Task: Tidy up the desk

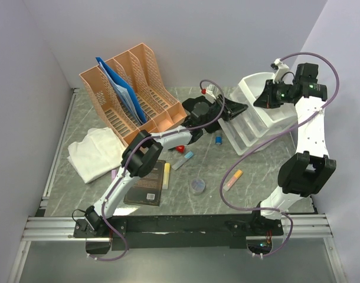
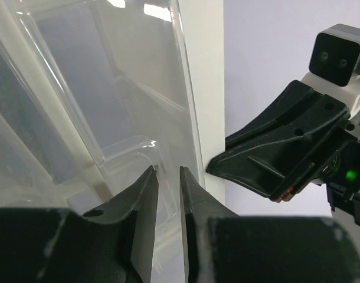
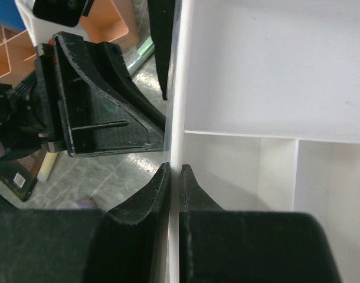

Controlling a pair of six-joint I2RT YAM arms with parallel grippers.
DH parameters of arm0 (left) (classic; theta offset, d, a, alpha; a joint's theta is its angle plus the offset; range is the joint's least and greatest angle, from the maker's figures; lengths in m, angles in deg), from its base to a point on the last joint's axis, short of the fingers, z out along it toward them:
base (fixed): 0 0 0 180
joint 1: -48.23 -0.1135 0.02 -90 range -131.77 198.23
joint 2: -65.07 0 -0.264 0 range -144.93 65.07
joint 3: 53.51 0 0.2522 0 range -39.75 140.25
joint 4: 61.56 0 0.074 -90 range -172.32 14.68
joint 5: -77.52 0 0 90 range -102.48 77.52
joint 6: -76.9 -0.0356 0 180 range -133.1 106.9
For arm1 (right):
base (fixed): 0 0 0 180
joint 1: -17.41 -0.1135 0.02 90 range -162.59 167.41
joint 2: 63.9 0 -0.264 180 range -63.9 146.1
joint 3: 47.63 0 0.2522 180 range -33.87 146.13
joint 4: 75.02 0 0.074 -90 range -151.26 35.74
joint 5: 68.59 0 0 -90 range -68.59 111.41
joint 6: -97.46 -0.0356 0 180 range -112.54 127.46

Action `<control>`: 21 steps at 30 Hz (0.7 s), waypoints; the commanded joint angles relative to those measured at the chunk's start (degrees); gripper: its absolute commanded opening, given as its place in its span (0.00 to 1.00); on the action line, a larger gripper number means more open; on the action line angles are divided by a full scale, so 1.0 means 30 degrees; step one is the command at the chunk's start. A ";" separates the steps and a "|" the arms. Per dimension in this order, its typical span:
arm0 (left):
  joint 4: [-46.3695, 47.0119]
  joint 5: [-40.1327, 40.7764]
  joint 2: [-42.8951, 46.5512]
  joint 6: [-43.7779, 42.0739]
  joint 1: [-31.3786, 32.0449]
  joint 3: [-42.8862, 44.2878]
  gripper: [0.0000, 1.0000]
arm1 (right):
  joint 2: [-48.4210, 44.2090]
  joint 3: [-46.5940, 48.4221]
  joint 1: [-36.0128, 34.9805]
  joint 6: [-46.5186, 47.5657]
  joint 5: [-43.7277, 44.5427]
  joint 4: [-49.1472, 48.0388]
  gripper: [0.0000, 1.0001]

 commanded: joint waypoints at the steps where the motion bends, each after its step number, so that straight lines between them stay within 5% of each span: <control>1: 0.6491 0.0741 0.1605 0.0645 -0.0703 0.0642 0.24 | -0.0412 -0.1328 0.0044 0.1099 0.2900 -0.0729 0.00; 21: 0.9245 0.0361 0.4272 0.1289 -0.1876 -0.4484 0.22 | 0.0289 -0.1946 0.0102 0.2592 0.5833 -0.2956 0.00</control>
